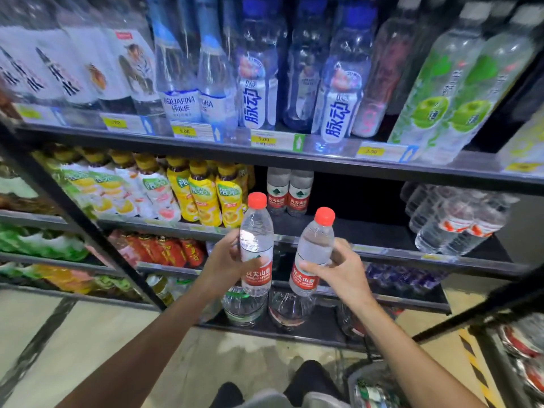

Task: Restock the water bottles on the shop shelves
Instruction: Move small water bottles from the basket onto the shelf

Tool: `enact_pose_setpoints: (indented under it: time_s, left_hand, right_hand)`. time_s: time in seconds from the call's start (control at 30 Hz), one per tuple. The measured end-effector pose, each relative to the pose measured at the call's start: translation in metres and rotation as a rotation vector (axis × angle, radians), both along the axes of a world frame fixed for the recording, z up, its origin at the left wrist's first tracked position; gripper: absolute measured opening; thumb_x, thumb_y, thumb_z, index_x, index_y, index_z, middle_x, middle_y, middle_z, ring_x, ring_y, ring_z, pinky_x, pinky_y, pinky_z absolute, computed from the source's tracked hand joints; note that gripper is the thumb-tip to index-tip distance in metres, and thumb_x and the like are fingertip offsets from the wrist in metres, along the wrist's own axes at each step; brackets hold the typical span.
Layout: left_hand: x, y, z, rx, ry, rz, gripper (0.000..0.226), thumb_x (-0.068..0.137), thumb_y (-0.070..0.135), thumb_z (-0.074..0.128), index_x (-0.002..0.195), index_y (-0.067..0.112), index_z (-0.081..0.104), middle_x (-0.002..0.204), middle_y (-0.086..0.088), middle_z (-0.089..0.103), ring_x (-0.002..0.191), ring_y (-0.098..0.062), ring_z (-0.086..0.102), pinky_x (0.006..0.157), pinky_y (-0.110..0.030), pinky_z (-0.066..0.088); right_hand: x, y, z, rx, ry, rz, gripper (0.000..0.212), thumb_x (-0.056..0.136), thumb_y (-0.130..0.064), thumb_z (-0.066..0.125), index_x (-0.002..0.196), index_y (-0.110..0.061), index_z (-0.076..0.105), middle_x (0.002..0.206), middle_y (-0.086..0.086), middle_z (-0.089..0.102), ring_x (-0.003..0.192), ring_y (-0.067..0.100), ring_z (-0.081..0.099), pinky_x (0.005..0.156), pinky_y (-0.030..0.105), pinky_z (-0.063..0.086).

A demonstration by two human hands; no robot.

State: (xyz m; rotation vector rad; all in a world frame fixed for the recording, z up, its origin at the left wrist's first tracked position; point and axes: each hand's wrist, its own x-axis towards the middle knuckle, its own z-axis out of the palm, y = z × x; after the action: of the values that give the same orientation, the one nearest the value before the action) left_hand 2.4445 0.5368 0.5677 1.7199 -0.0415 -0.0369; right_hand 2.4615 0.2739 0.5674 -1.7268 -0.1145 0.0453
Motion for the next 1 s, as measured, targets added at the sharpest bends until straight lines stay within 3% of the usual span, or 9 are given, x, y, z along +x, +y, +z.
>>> enact_pose_setpoints:
  time_s: [0.1,0.2,0.27,0.37,0.6,0.73,0.9,1.0]
  left_hand:
    - [0.013,-0.004,0.004,0.033,-0.047,0.000,0.056,0.079,0.014,0.086,0.128,0.023,0.062,0.123,0.009,0.073,0.117,-0.010,0.067,0.093,-0.022,0.055]
    - [0.028,-0.003,0.006,0.060,-0.085,0.000,0.060,0.077,0.020,0.088,0.130,0.026,0.061,0.126,0.010,0.070,0.121,-0.009,0.064,0.097,-0.024,0.052]
    - [0.039,-0.001,0.008,0.063,-0.092,-0.014,0.062,0.078,0.016,0.088,0.132,0.026,0.060,0.127,0.010,0.069,0.120,-0.009,0.064,0.098,-0.026,0.053]
    - [0.056,0.001,0.012,0.035,-0.093,-0.036,0.062,0.075,0.008,0.087,0.128,0.029,0.062,0.123,0.011,0.071,0.115,-0.008,0.066,0.091,-0.023,0.055]
    - [0.077,0.000,0.014,0.009,-0.185,0.030,0.060,0.070,0.020,0.090,0.113,0.053,0.064,0.117,0.020,0.071,0.111,-0.003,0.066,0.088,-0.012,0.051]
    - [0.083,0.002,0.010,0.055,-0.235,0.040,0.063,0.069,0.023,0.091,0.123,0.036,0.061,0.118,0.017,0.069,0.115,-0.006,0.063,0.093,-0.016,0.050]
    - [0.084,0.007,0.007,0.037,-0.241,0.041,0.063,0.072,0.013,0.091,0.122,0.036,0.060,0.115,0.022,0.069,0.111,0.002,0.064,0.088,-0.007,0.048]
    - [0.087,0.009,0.003,0.029,-0.234,0.049,0.067,0.073,0.013,0.091,0.129,0.029,0.059,0.120,0.016,0.068,0.114,0.002,0.063,0.089,-0.006,0.047]
  right_hand:
    - [0.017,-0.002,0.001,-0.064,-0.057,-0.004,0.049,0.061,-0.027,0.098,0.102,-0.042,0.075,0.107,0.000,0.066,0.102,0.010,0.070,0.086,0.025,0.055]
    - [0.029,-0.001,0.003,-0.101,-0.108,-0.017,0.048,0.060,-0.034,0.098,0.101,-0.042,0.075,0.102,-0.004,0.065,0.099,0.006,0.068,0.081,0.022,0.054]
    - [0.035,-0.003,0.004,-0.093,-0.134,-0.021,0.048,0.063,-0.028,0.098,0.100,-0.045,0.073,0.103,-0.006,0.067,0.101,0.005,0.068,0.080,0.014,0.051]
    - [0.043,-0.006,0.005,-0.080,-0.148,-0.011,0.054,0.062,-0.019,0.099,0.106,-0.036,0.073,0.112,-0.005,0.072,0.104,0.008,0.070,0.087,0.021,0.056]
    - [0.052,0.003,-0.003,-0.034,-0.243,-0.088,0.062,0.060,-0.017,0.099,0.113,-0.034,0.072,0.114,-0.013,0.075,0.104,0.003,0.071,0.083,0.011,0.053]
    - [0.063,0.014,-0.011,-0.025,-0.313,-0.119,0.063,0.063,-0.023,0.099,0.118,-0.034,0.070,0.116,-0.010,0.073,0.111,0.010,0.068,0.093,0.020,0.054]
    - [0.087,0.030,-0.028,-0.019,-0.318,-0.155,0.074,0.066,-0.018,0.097,0.132,-0.028,0.065,0.124,-0.012,0.072,0.119,0.007,0.065,0.099,0.018,0.051]
    - [0.103,0.038,-0.035,-0.044,-0.281,-0.172,0.075,0.068,-0.017,0.096,0.135,-0.026,0.063,0.122,-0.017,0.072,0.116,0.002,0.067,0.097,0.016,0.052]
